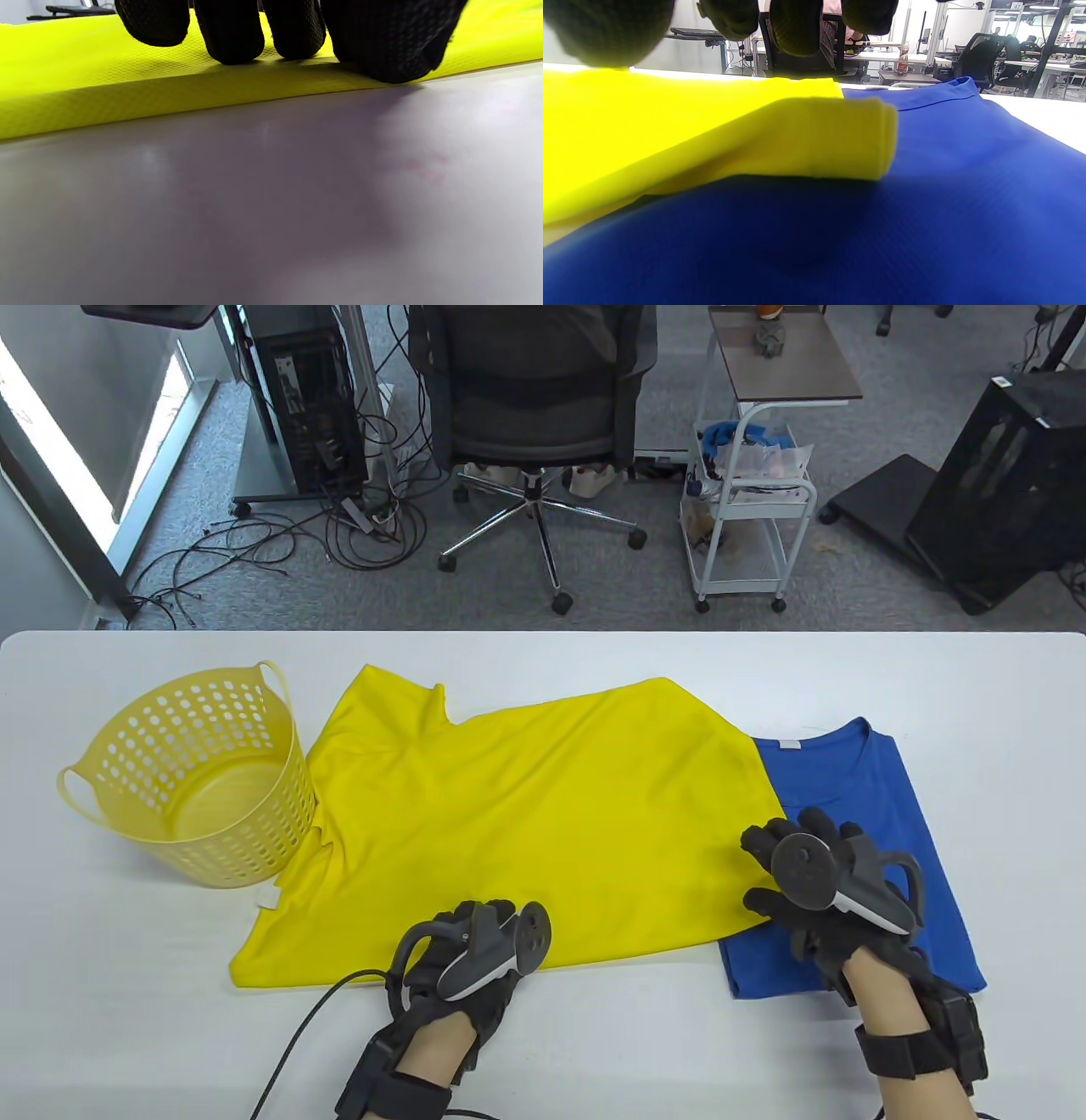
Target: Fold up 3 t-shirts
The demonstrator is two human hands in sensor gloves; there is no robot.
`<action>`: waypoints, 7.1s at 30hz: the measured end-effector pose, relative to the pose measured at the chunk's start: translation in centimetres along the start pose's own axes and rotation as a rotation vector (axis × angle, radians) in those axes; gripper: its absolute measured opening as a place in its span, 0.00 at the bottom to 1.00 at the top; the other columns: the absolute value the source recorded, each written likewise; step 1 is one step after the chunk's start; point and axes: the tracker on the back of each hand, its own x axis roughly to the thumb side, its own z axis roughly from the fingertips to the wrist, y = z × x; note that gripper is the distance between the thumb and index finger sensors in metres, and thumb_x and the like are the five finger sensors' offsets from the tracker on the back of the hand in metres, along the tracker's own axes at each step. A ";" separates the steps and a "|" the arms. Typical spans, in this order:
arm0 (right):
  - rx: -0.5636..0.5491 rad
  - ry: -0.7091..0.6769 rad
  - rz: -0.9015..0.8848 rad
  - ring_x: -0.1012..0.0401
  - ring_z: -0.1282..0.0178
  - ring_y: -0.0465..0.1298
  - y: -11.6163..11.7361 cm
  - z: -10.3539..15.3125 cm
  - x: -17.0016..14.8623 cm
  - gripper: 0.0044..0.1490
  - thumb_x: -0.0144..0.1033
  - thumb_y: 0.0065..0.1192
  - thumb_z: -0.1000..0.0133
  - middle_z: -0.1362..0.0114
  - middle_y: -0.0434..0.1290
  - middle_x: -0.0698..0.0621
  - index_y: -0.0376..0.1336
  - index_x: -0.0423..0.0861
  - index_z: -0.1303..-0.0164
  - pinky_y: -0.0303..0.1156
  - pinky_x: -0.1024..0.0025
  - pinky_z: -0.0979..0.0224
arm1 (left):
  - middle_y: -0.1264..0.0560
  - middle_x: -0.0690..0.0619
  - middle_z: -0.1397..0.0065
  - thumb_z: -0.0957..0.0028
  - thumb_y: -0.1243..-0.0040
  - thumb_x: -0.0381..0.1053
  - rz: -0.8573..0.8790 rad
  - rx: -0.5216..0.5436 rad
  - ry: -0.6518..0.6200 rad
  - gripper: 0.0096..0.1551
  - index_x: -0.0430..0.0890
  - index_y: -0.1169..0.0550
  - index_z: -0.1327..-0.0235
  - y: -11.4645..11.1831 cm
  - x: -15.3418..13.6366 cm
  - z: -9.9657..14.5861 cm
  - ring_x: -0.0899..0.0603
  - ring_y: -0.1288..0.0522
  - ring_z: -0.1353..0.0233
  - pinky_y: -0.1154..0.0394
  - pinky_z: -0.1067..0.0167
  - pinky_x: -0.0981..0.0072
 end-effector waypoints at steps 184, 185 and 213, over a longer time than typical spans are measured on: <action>-0.439 0.243 -0.089 0.51 0.36 0.77 -17.0 -15.0 8.9 0.24 0.42 0.67 0.57 0.42 0.79 0.54 0.72 0.56 0.49 0.63 0.43 0.27 | 0.28 0.53 0.39 0.53 0.45 0.59 0.522 0.545 0.448 0.20 0.56 0.22 0.51 23.8 -17.1 -6.6 0.45 0.29 0.35 0.29 0.35 0.53; -0.586 0.251 -0.092 0.52 0.36 0.77 -19.6 -15.0 9.0 0.24 0.42 0.67 0.56 0.41 0.79 0.54 0.72 0.56 0.49 0.63 0.44 0.26 | 0.29 0.54 0.38 0.53 0.46 0.59 0.539 0.620 0.454 0.20 0.57 0.23 0.50 25.9 -17.2 -6.4 0.46 0.30 0.34 0.30 0.34 0.53; -0.086 0.058 0.095 0.52 0.37 0.78 -1.4 -6.2 10.5 0.24 0.44 0.68 0.58 0.43 0.80 0.56 0.74 0.57 0.51 0.63 0.43 0.27 | 0.24 0.54 0.41 0.54 0.41 0.60 0.429 0.135 0.346 0.19 0.56 0.18 0.53 6.8 -14.7 -0.9 0.44 0.27 0.35 0.29 0.34 0.49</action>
